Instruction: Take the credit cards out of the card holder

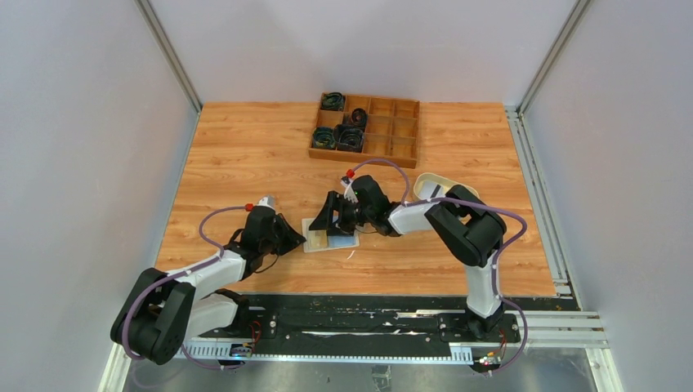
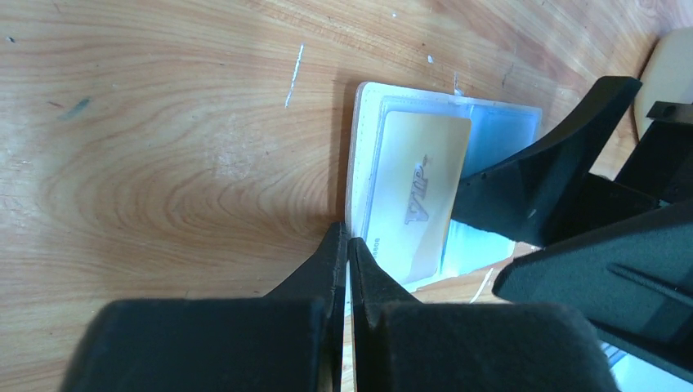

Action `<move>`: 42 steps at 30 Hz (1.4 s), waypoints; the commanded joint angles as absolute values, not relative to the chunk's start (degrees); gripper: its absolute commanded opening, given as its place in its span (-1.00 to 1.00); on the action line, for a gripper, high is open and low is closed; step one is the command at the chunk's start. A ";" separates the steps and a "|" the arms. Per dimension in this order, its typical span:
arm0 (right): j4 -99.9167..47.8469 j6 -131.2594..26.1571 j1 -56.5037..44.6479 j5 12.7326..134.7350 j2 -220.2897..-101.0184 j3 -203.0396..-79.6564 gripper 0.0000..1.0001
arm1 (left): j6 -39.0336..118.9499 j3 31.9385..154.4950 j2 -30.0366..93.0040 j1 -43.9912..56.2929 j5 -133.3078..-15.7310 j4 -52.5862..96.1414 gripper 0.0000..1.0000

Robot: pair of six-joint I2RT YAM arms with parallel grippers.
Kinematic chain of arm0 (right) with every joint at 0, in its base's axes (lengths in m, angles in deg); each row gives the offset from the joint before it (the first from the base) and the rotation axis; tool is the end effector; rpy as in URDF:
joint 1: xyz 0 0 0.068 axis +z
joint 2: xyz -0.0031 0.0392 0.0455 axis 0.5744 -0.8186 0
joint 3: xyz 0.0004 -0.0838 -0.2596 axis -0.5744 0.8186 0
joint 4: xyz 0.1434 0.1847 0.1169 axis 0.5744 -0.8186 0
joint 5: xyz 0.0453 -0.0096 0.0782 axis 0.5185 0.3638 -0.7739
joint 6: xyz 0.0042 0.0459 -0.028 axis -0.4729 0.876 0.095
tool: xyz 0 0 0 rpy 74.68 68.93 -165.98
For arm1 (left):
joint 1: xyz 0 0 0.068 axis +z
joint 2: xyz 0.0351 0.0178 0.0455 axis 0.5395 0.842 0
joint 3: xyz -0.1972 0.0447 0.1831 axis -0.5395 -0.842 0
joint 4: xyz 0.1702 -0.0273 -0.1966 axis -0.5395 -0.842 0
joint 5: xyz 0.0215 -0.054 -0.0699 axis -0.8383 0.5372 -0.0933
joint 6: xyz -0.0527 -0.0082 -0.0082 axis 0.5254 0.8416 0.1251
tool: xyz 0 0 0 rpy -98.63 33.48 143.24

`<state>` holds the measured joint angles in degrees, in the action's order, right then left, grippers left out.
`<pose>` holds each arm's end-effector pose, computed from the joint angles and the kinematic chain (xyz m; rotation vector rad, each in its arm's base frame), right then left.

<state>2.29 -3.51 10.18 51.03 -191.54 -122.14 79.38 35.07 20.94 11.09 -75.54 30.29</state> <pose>0.2685 0.2962 0.1414 -0.1676 2.4086 1.5202 0.1774 -0.0748 0.1298 -0.5410 2.3369 -0.7803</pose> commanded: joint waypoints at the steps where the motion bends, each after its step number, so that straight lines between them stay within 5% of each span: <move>1: 8.21 -0.91 11.68 45.23 -197.18 -118.25 0.53 | 78.34 34.62 20.07 10.70 -76.83 29.69 -1.00; 42: 26.91 8.54 9.23 40.31 -193.56 -114.57 0.40 | 76.76 33.51 20.73 10.68 -79.22 28.36 -1.00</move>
<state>22.55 5.54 9.81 41.78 -192.72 -113.61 78.03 34.94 20.81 11.07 -77.52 29.87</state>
